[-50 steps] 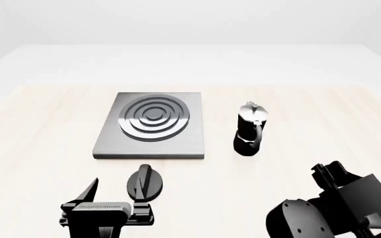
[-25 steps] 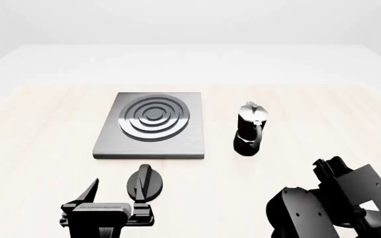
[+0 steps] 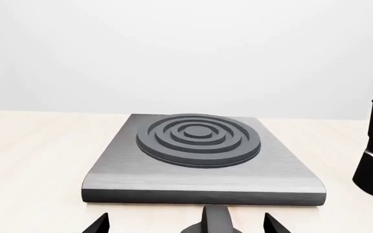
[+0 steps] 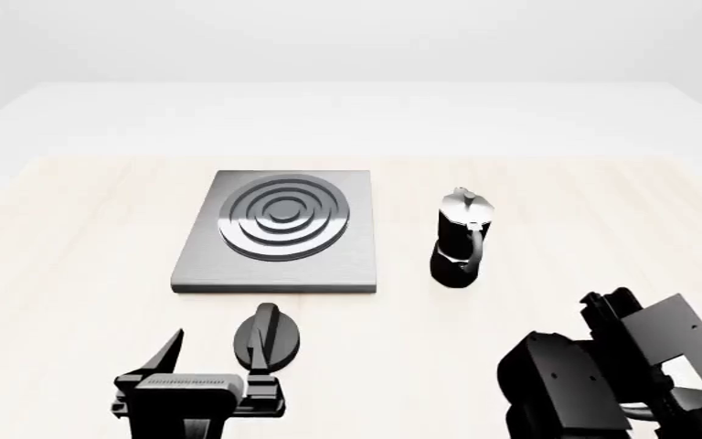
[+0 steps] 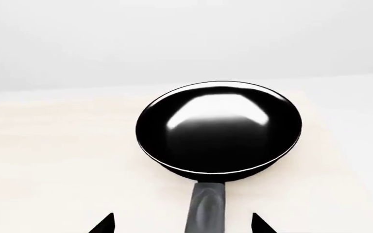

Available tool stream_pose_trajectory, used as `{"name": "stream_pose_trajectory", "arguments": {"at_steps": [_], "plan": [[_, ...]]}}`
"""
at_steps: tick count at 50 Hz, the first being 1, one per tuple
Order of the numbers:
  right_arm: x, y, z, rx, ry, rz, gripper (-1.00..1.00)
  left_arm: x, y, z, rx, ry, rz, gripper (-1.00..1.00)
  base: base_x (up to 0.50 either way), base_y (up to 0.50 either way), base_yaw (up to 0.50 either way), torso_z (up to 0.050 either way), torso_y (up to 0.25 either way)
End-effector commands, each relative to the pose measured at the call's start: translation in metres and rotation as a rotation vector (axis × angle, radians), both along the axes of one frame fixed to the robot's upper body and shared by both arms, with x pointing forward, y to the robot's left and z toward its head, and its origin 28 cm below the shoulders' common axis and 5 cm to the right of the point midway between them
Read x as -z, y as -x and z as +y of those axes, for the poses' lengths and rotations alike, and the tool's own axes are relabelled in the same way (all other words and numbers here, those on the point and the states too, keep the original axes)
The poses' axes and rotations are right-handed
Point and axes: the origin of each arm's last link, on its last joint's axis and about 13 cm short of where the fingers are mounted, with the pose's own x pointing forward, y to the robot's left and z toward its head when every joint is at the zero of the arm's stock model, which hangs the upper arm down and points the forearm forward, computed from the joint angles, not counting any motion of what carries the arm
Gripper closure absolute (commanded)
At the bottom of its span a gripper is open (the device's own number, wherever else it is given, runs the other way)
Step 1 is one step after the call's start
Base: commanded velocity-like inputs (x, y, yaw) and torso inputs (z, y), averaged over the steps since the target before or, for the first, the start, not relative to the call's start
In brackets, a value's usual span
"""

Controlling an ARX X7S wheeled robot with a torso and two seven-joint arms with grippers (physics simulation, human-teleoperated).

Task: Put the frying pan on the stove.

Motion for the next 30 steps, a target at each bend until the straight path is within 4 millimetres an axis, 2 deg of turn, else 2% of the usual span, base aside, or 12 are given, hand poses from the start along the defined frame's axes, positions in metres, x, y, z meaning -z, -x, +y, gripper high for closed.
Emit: {"name": "stream_pose_trajectory", "arguments": {"at_steps": [1,30], "plan": [[0.002,-0.004,-0.005,0.021,-0.016,0.015,-1.00,0.000,-0.001,0.000,0.003,-0.003,0.002,-1.00,0.00,0.00,0.00,0.000,0.000],[0.018,-0.010,-0.017,0.033,-0.112,0.061,-1.00,0.001,-0.001,0.000,0.006,-0.006,0.007,-1.00,0.00,0.00,0.00,0.000,0.000]]}}
